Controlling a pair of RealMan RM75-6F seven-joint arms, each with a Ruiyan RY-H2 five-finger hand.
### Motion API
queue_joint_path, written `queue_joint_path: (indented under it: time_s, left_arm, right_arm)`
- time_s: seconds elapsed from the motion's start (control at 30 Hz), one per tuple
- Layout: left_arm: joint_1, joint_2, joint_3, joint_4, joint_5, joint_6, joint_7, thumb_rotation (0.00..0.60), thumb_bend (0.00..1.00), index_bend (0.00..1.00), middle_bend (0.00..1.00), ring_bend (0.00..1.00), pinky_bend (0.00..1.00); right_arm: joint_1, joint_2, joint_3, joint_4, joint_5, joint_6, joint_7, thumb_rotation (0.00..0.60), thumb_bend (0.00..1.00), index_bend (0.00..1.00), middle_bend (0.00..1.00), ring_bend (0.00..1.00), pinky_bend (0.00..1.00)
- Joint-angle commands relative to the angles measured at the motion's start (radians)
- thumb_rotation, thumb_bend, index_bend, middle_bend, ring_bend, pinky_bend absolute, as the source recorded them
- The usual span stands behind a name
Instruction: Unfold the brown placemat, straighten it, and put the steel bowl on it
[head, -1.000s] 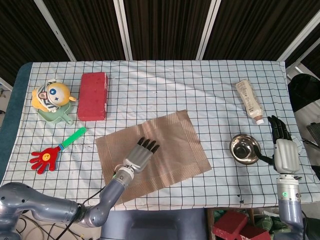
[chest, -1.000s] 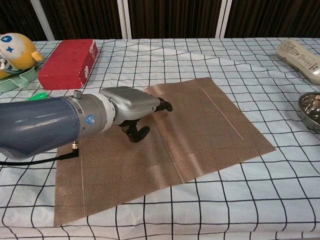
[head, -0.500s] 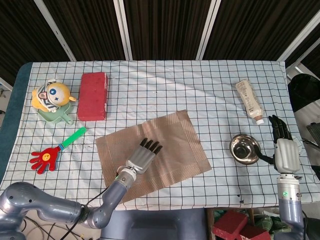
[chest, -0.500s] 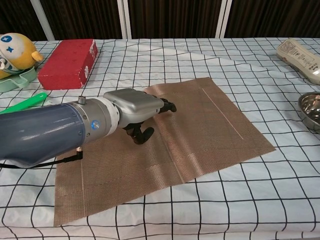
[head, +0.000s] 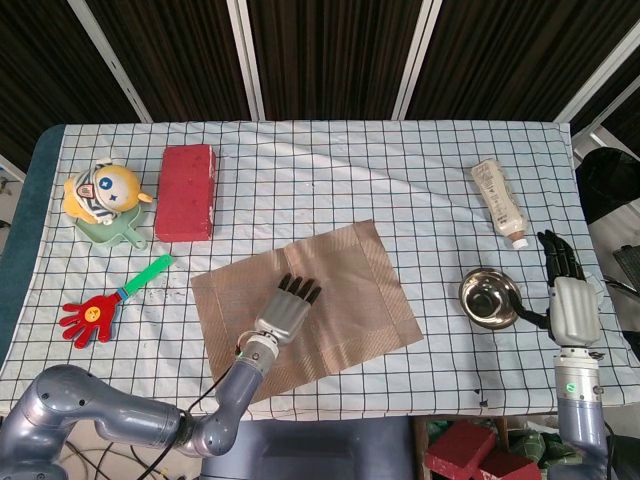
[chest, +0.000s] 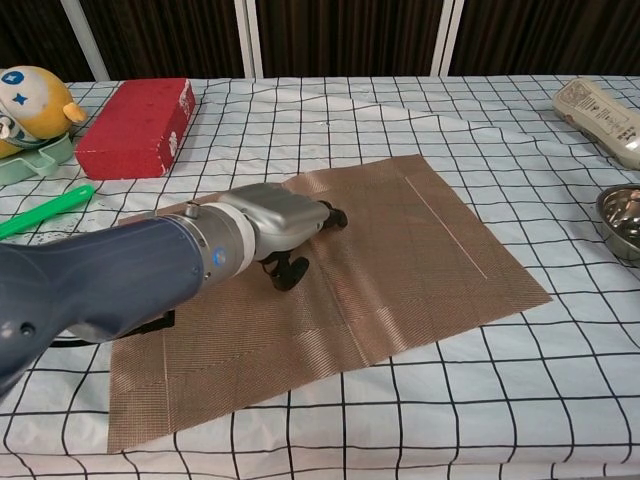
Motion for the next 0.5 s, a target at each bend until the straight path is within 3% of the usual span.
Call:
queue_joint_path:
  time_s: [0.03, 0.5]
  left_arm:
    - [-0.008, -0.008, -0.001, 0.008, -0.010, -0.005, 0.009, 0.600, 0.63, 0.05, 0.02, 0.00, 0.00]
    - [-0.038, 0.011, 0.046, 0.022, -0.036, -0.059, 0.066, 0.600, 0.63, 0.05, 0.03, 0.00, 0.00]
  right_arm:
    - [0.000, 0.001, 0.001, 0.000, 0.002, -0.002, 0.001, 0.600, 0.26, 0.00, 0.02, 0.03, 0.16]
    - [0.000, 0.001, 0.003, 0.000, 0.005, -0.002, 0.004, 0.600, 0.26, 0.00, 0.02, 0.03, 0.16]
